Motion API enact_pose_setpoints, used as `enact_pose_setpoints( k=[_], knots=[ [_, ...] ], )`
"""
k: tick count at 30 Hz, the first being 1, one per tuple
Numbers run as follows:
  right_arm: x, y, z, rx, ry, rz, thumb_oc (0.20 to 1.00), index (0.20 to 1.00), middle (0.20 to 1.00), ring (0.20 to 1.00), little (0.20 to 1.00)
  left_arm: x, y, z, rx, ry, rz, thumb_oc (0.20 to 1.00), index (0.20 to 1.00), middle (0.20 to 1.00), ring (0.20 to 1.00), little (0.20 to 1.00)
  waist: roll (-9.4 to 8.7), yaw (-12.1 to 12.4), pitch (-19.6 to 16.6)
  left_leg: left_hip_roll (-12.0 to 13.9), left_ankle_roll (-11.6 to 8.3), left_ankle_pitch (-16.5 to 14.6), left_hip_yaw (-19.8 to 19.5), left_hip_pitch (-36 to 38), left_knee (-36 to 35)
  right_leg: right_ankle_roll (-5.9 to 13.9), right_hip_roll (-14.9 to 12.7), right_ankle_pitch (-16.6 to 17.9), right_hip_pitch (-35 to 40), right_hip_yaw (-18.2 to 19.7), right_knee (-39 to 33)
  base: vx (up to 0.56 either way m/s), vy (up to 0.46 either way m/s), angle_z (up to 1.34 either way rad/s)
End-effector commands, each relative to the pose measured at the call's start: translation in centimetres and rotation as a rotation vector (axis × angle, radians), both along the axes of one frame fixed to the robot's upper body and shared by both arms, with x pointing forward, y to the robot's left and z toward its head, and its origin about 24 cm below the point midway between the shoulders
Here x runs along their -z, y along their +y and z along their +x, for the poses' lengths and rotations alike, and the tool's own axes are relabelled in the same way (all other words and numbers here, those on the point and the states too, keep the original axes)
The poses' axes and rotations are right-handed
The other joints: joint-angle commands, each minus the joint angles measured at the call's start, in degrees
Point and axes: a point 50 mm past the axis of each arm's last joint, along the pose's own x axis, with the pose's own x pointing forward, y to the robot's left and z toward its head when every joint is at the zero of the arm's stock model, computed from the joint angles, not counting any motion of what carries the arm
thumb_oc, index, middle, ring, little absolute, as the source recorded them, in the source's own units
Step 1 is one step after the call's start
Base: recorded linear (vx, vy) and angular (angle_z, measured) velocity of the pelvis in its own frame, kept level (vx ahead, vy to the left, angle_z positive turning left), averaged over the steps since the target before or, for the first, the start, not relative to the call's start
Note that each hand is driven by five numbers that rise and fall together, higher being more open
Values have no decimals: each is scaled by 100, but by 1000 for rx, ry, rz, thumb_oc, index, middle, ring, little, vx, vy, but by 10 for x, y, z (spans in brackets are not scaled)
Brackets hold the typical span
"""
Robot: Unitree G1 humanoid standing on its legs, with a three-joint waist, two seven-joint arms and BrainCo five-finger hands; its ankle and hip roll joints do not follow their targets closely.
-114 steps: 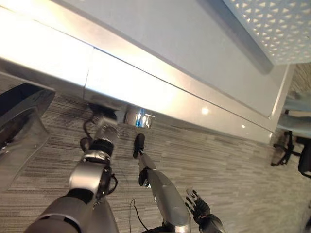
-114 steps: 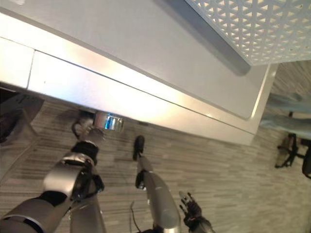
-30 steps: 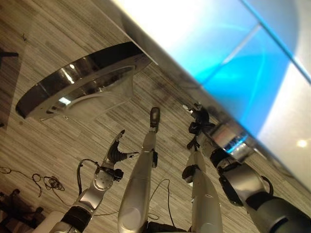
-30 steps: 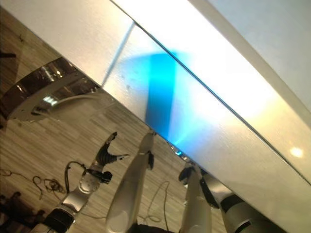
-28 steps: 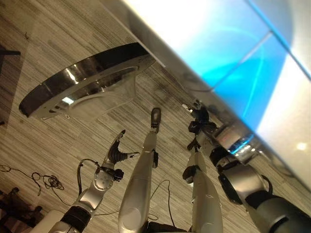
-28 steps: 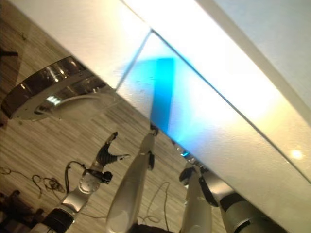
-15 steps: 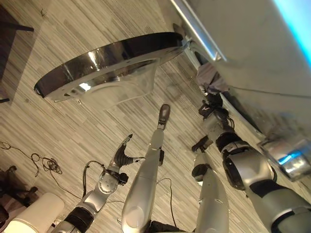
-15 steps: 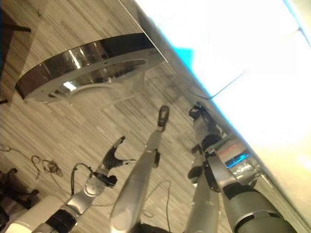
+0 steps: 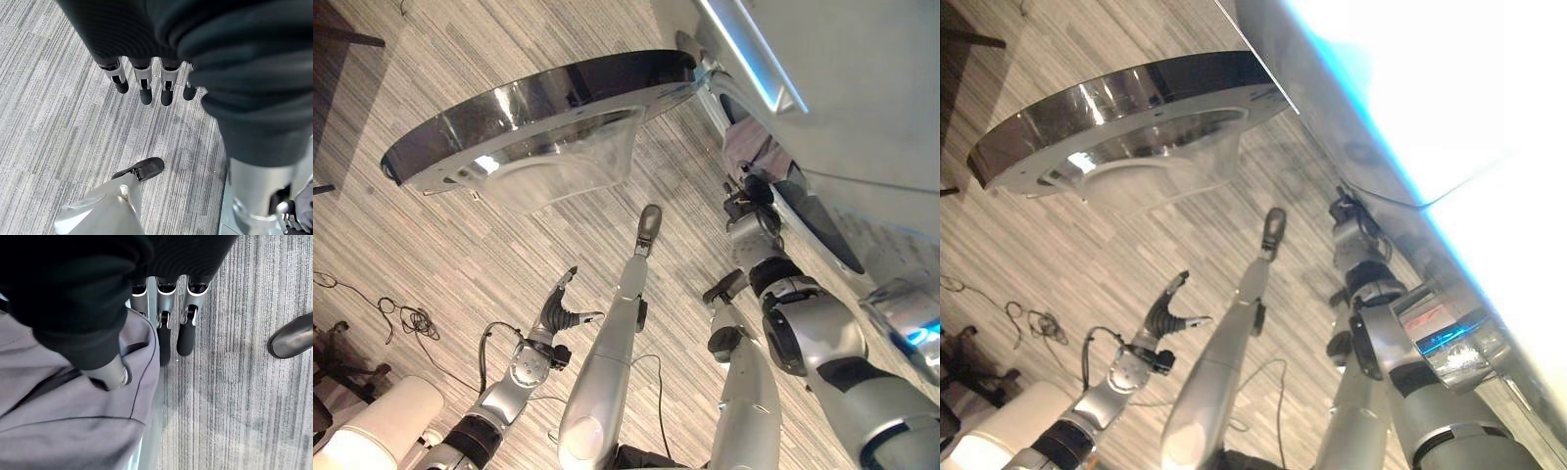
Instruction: Grab the laundry basket,head to the washer,open it,put in the laundry and shut it.
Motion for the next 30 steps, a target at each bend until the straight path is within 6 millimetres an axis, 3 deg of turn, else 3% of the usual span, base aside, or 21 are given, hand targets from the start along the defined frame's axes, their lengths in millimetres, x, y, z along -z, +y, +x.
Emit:
enact_pose_setpoints(
  k=[1,2,3,4,5,7,12,15,16,17,18,19,20,21,23,27,30],
  knots=[
    [-93,-23,-1,92,-394,-116,300,300,300,300,300,-4,-8,1,18,-28,-20,1000,1000,1000,1000,1000,300,-12,47,-516,230,-563,470,504,-157,-135,772,-684,992,384,-281,0,0,0],
    [-93,-23,-1,92,-394,-116,300,300,300,300,300,-4,-8,1,18,-28,-20,1000,1000,1000,1000,1000,300,-13,47,-516,230,-563,471,504,-157,-135,771,-684,992,385,-281,-15,36,0],
    [-118,-16,-7,85,-509,-170,241,241,241,241,241,-5,-6,3,2,-33,-24,1000,1000,1000,1000,1000,221,-80,47,-483,232,-568,501,498,-153,-129,769,-651,989,398,-289,-28,54,1],
    [-136,-2,-17,59,-625,-211,260,260,260,260,260,-6,-5,6,-15,-39,-26,1000,1000,1000,1000,1000,144,-160,47,-455,233,-577,534,498,-149,-122,773,-603,986,423,-317,-33,64,-1],
    [-143,6,-23,45,-685,-219,231,231,231,231,231,-6,-5,7,-21,-38,-27,1000,1000,1000,1000,1000,119,-203,47,-445,233,-578,553,491,-146,-121,776,-586,984,431,-322,-27,41,-4],
    [-166,21,-53,56,-896,-210,200,200,200,200,200,-5,-3,7,-45,-37,-28,1000,1000,1000,1000,1000,22,-351,47,-434,240,-593,593,507,-142,-102,781,-520,1011,459,-358,-26,14,-11],
    [-217,15,-107,255,-1190,-223,200,200,200,200,200,-6,0,4,-40,-41,-21,1000,1000,1000,1000,1000,-46,-468,47,-447,225,-599,580,564,-133,-111,802,-504,1143,495,-475,-12,-19,-12],
    [-235,8,-115,399,-1190,-305,200,200,200,200,200,-8,1,2,-21,-44,-12,1000,1000,1000,1000,1000,-70,-443,47,-465,207,-594,558,587,-136,-123,820,-530,1203,487,-512,0,0,0],
    [-237,6,-109,427,-1138,-367,344,344,344,344,344,-9,2,3,-18,-47,-5,1000,1000,1000,1000,1000,-80,-418,46,-470,205,-593,548,594,-130,-129,822,-539,1216,490,-510,0,0,0],
    [-234,5,-98,429,-1059,-459,658,658,658,658,658,-10,4,3,-16,-51,2,1000,1000,1000,1000,1000,-95,-391,47,-474,203,-593,551,596,-124,-132,821,-541,1214,487,-507,0,0,0],
    [-222,4,-69,379,-863,-653,1000,1000,1000,1000,1000,-12,7,4,-15,-61,16,1000,1000,1000,1000,1000,-131,-316,46,-459,196,-606,561,615,-115,-135,812,-548,1218,490,-498,0,0,0],
    [-224,4,-68,375,-865,-656,1000,1000,1000,1000,1000,-13,6,4,-16,-63,11,1000,1000,1000,1000,1000,-110,-324,47,-451,199,-594,565,598,-118,-137,820,-533,1201,490,-504,-12,1,-3],
    [-216,5,-55,343,-774,-749,1000,1000,1000,1000,1000,-15,8,6,-24,-72,16,1000,1000,1000,1000,1000,-127,-318,47,-436,199,-591,576,587,-115,-142,828,-518,1185,482,-506,-12,11,-5],
    [-189,14,-36,248,-636,-885,1000,1000,1000,1000,1000,-17,10,8,-35,-79,10,1000,1000,1000,1000,1000,-171,-328,47,-416,201,-593,606,571,-97,-147,831,-496,1181,476,-514,-10,7,-5],
    [-154,31,-26,140,-536,-968,1000,1000,1000,1000,1000,-17,10,9,-54,-80,0,1000,1000,1000,1000,1000,-218,-393,47,-394,209,-591,626,553,-91,-156,838,-467,1182,482,-537,-4,1,-4],
    [-101,53,-18,-65,-445,-835,1000,1000,1000,1000,1000,-16,11,11,-64,-71,-8,1000,1000,1000,1000,1000,-269,-467,47,-371,207,-575,652,570,-136,-161,848,-423,1212,482,-600,0,-5,-2],
    [-63,78,-29,-284,-469,-640,1000,1000,1000,1000,1000,-14,14,9,-59,-55,2,1000,1000,1000,1000,1000,-321,-552,47,-335,200,-555,690,619,-193,-163,865,-378,1217,522,-627,-8,-1,-4]
  ],
)
